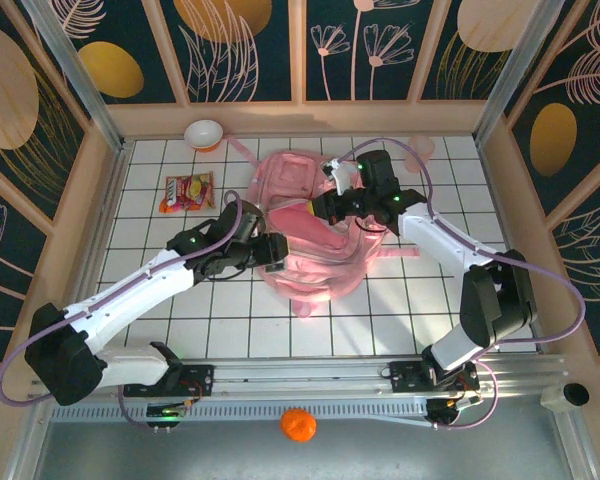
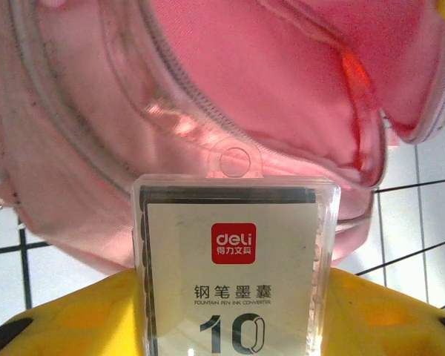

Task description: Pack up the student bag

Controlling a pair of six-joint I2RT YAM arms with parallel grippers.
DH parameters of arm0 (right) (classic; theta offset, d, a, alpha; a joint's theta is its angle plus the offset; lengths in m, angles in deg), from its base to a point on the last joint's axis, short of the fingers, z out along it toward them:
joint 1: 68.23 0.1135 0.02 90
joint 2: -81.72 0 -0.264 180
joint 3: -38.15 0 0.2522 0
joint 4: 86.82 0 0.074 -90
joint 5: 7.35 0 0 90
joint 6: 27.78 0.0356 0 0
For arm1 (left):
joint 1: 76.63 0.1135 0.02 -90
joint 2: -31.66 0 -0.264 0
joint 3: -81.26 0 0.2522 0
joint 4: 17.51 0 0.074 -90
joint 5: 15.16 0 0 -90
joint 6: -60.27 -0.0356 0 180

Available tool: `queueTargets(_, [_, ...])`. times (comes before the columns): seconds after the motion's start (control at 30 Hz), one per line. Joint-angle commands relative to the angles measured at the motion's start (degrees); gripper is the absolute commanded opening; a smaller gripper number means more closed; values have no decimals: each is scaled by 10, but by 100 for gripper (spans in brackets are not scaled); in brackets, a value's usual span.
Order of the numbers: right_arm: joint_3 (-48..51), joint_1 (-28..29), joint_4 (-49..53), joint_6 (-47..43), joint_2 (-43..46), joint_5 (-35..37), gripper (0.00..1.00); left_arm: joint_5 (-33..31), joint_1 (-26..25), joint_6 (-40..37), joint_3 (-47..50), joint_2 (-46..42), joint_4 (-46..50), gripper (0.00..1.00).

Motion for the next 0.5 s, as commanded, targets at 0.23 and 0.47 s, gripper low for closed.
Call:
queueTargets(0.23, [-16,1,-53,29,13,-41,0,-9,0,77,-39,63,-152,44])
queueTargets(0.47, [-13,2,-53,30,22,-43,0,-47,0,123,-22,101,-206,46])
